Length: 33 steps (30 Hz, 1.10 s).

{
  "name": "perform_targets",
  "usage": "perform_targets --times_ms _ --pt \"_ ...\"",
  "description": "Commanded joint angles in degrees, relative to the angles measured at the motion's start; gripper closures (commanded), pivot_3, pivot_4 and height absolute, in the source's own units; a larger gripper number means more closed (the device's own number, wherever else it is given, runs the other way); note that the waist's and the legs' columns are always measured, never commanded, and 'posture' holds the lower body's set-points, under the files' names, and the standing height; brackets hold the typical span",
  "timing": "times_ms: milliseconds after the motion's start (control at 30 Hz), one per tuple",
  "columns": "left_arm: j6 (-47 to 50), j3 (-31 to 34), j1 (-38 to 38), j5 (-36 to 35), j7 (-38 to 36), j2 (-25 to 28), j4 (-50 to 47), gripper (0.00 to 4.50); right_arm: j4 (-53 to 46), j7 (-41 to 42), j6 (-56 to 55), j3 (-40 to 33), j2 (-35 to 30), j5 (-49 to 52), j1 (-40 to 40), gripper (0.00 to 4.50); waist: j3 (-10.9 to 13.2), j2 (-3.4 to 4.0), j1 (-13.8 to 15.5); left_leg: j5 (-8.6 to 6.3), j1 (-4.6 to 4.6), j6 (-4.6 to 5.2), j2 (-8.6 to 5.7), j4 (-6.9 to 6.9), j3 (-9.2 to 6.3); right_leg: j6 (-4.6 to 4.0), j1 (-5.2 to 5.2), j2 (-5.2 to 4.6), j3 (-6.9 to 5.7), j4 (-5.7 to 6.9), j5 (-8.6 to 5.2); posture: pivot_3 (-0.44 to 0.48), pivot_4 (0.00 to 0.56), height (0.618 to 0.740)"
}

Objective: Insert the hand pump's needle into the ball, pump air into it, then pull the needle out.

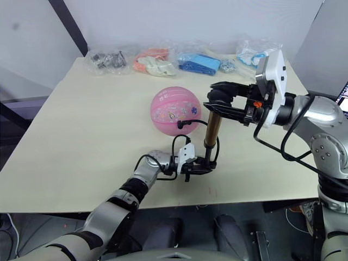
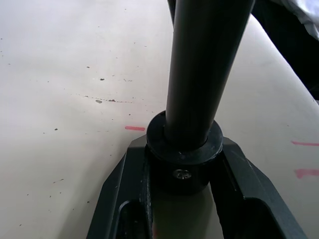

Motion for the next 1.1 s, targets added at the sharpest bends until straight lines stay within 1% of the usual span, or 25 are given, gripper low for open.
perform_targets --times_ms 33,200,433,700,1033,1100 --pt "2.40 -0.92 2.24 2.05 1.13 0.99 4.26 3.43 -1.86 1.69 1.27 5.26 1.35 1.47 4.01 2.56 -0.03 -0.02 -0.03 0.00 0.01 0.00 0.00 0.00 0.01 0.00 0.00 0.00 0.00 0.00 0.00 0.000 0.150 0.740" --pt "2.50 -0.83 2.49 2.11 1.17 0.97 4.02 3.43 -1.99 1.40 0.69 7.61 3.05 -0.06 7.28 2.56 -0.13 -0.03 -0.10 0.00 0.09 0.00 0.04 0.00 0.00 0.01 0.05 0.04 -0.01 0.01 0.00 0.000 0.150 0.740" --pt "2.55 -0.80 2.62 2.08 1.25 0.96 3.86 3.43 -1.00 2.72 -1.15 10.08 3.82 -3.24 9.48 2.56 -0.14 -0.04 -0.12 0.00 0.12 0.00 0.05 0.00 -0.01 0.00 0.10 0.04 -0.03 0.00 0.00 0.000 0.150 0.740" --pt "2.49 -0.84 2.78 2.04 1.28 0.83 3.69 3.43 2.37 3.79 -4.87 15.08 5.19 -8.78 13.49 2.56 -0.22 -0.10 -0.17 0.00 0.14 0.00 0.05 0.00 -0.03 0.01 0.12 0.04 -0.05 0.00 -0.01 0.000 0.150 0.740" --pt "2.47 -0.86 2.78 2.09 1.34 0.85 3.81 3.43 6.76 5.33 -9.68 18.65 6.95 -14.37 17.38 2.56 -0.34 -0.14 -0.21 0.00 0.16 0.00 0.05 0.00 -0.02 0.01 0.14 0.04 -0.04 0.00 -0.01 0.000 0.150 0.740" --pt "2.45 -0.84 2.71 2.08 1.38 0.82 3.89 3.43 7.27 5.51 -9.63 18.80 7.55 -14.19 17.71 2.56 -0.34 -0.14 -0.17 0.00 0.17 0.00 0.05 0.00 -0.02 0.01 0.14 0.05 -0.05 0.00 -0.01 0.000 0.150 0.740"
